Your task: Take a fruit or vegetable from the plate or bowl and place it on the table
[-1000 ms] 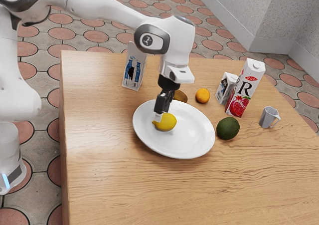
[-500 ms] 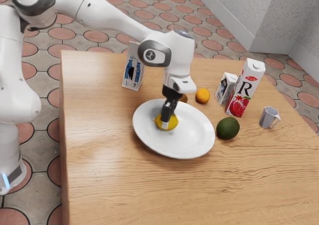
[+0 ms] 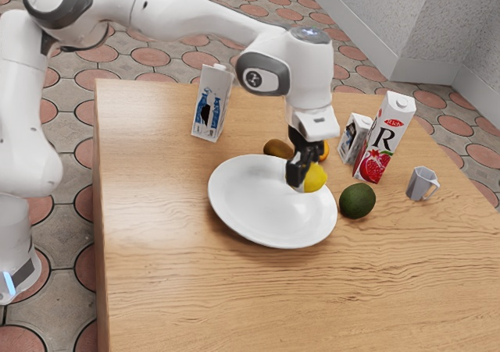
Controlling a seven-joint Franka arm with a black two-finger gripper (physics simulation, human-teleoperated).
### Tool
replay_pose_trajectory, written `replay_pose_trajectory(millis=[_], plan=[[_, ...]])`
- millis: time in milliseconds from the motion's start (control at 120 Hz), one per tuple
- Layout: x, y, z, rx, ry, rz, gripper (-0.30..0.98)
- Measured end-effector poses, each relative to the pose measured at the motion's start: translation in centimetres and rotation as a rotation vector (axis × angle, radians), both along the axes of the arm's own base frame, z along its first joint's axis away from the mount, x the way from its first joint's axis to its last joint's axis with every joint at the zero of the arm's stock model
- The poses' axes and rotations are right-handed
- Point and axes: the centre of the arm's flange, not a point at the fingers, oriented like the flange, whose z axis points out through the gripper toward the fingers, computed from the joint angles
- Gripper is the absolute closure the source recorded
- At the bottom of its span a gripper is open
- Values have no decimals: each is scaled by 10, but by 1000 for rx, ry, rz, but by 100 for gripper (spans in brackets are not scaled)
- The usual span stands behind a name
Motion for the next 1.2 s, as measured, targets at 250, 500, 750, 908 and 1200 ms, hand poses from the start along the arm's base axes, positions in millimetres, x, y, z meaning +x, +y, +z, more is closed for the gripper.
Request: replay_pose_trajectory(millis=[250,500,750,908,1200], plan=[[-24,-114,66,85,-89,-172,32],[-38,-177,49,101,-150,-285,35],[26,-159,-35,-49,-145,-226,35],[44,-160,-61,-125,-213,-216,34],[33,-124,50,61,-236,-12,6]])
